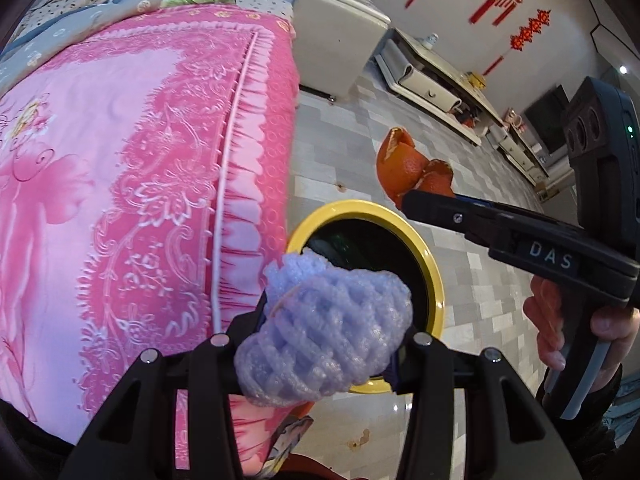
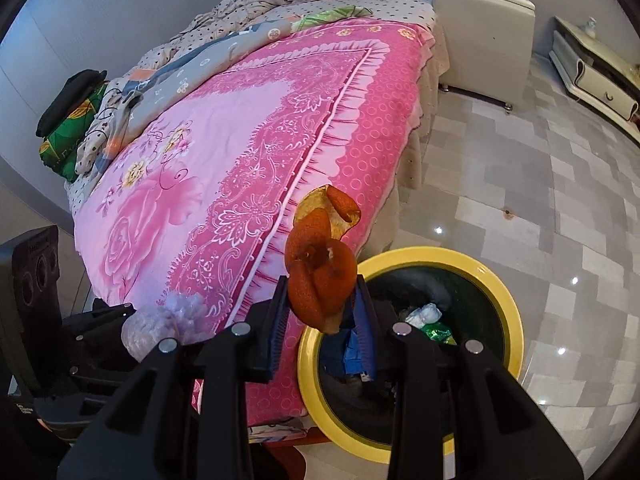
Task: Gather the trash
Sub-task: 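Carry the lilac item and orange peel over the bin, then open both tools to drop the lilac item and orange peel into the bin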
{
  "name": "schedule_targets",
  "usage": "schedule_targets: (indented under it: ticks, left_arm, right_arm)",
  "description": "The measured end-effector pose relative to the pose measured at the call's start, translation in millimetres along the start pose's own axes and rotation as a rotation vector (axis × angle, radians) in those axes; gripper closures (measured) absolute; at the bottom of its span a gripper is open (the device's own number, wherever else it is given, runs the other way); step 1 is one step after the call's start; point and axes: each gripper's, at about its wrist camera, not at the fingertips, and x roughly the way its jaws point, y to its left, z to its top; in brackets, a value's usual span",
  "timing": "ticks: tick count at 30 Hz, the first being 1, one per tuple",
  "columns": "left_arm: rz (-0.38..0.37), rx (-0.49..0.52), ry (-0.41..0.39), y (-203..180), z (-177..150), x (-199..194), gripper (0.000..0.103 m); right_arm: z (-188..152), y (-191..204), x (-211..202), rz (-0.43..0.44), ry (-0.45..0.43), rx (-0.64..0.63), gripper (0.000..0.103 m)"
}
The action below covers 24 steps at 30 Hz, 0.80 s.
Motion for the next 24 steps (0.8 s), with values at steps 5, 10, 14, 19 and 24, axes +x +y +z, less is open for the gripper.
schedule_targets:
  ticks: [5, 10, 14, 19, 24]
  left_arm:
    - [-0.004, 0.027, 0.038, -13, -4, 20, 0.06]
    - [-0.019, 0.071, 0.061, -30, -7, 35, 0.059]
    - [-0.011, 0.113, 0.068, -41, -11, 42, 0.058]
    - [-0.034, 0.133, 0.05, -47, -11, 37, 0.056]
    - [-0.051, 0.149, 0.022, -45, -10, 28, 0.039]
  right_arm:
    - [-18, -32, 1, 0.008, 0.01, 0.074, 0.073]
    - [-34, -58, 6, 0.019, 0.021, 0.132, 0.073]
    - [-42, -76, 5, 0.024, 0.009, 0.176, 0.073]
    - [-48, -88, 2, 0.025, 0.0, 0.202, 0.07]
    - [-46, -97, -8, 0.021, -0.042, 0.229, 0.066]
